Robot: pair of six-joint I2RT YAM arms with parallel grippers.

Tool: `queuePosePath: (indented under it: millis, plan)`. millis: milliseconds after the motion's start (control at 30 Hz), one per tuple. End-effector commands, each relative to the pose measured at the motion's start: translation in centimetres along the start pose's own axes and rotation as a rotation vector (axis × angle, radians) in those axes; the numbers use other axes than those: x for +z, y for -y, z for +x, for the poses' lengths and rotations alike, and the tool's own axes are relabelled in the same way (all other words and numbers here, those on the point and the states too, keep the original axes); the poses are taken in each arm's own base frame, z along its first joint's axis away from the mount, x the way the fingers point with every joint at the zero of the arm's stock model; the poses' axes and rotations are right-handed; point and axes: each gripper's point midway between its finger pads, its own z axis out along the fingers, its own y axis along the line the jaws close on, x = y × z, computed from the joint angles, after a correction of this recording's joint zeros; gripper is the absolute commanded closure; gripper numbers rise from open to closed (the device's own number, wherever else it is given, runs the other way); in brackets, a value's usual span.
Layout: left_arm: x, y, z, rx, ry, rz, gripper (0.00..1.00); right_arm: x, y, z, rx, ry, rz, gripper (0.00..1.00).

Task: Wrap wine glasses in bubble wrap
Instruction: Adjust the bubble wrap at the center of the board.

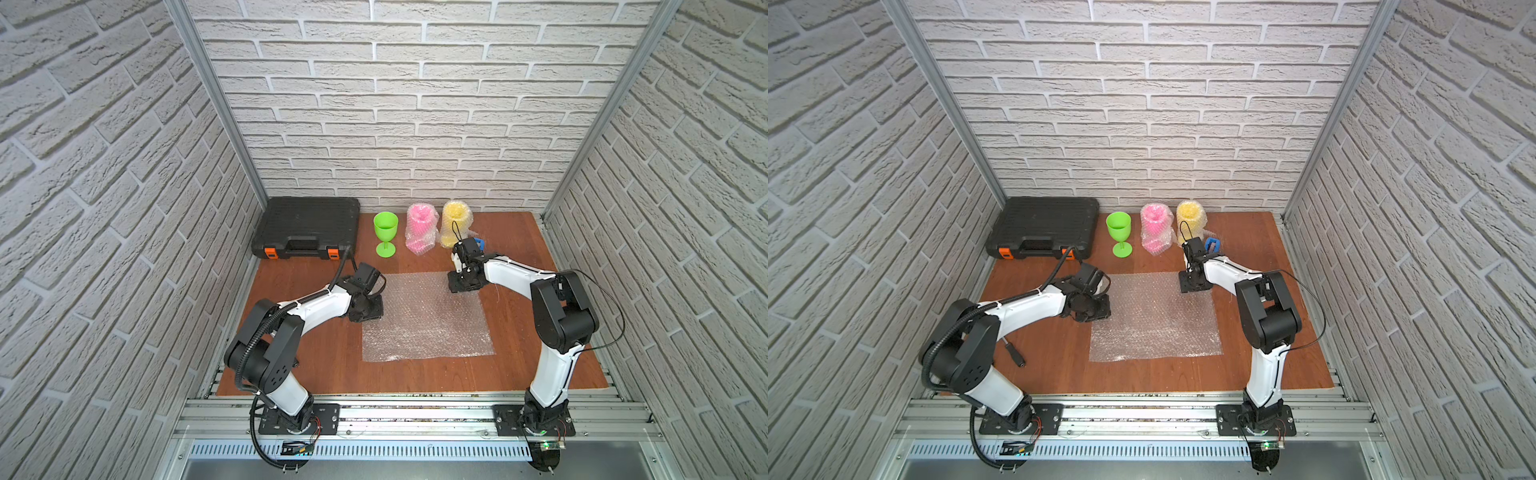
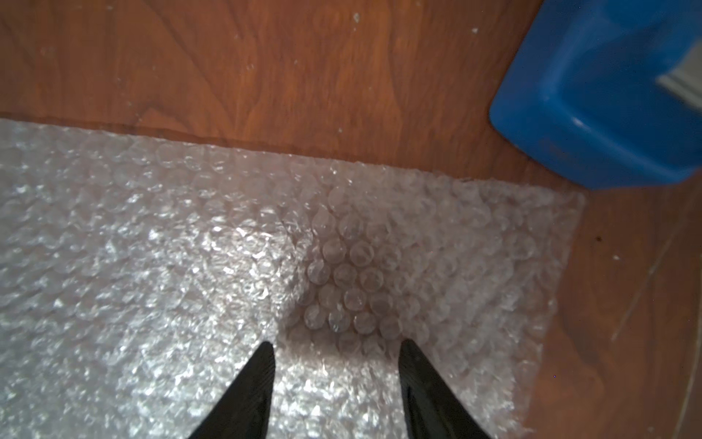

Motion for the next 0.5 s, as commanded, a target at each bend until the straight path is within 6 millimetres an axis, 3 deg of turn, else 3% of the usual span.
queuePosePath:
  millis: [0, 33, 67, 100, 233, 333, 467]
  plan:
    - [-2.3, -0.2, -1.2, 0.054, 0.061, -0.044, 0.64, -4.4, -2.1, -2.6, -0.025, 0.139, -0.127, 0.24]
    - [-2.8, -0.5, -1.4, 0.064, 0.074, -0.057, 0.62, -5.2, -2.7, -3.0, -0.029, 0.170, -0.165, 0.17]
    - [-3.6, -0.6, -1.7, 0.074, 0.096, -0.066, 0.60, -5.9, -3.1, -3.4, -0.028, 0.200, -0.193, 0.04]
    - [-4.3, -0.7, -2.1, 0.081, 0.118, -0.071, 0.59, -6.6, -3.4, -3.9, -0.026, 0.232, -0.213, 0.00]
    - [-6.9, -1.4, -3.1, 0.095, 0.189, -0.080, 0.47, -8.9, -4.9, -5.4, -0.037, 0.322, -0.292, 0.00]
    - [-8.7, -2.1, -3.7, 0.090, 0.234, -0.065, 0.32, -10.2, -6.4, -6.6, -0.080, 0.381, -0.312, 0.02]
    - [-11.2, -3.4, -4.3, 0.076, 0.285, -0.055, 0.22, -11.4, -9.7, -8.0, -0.171, 0.462, -0.335, 0.04]
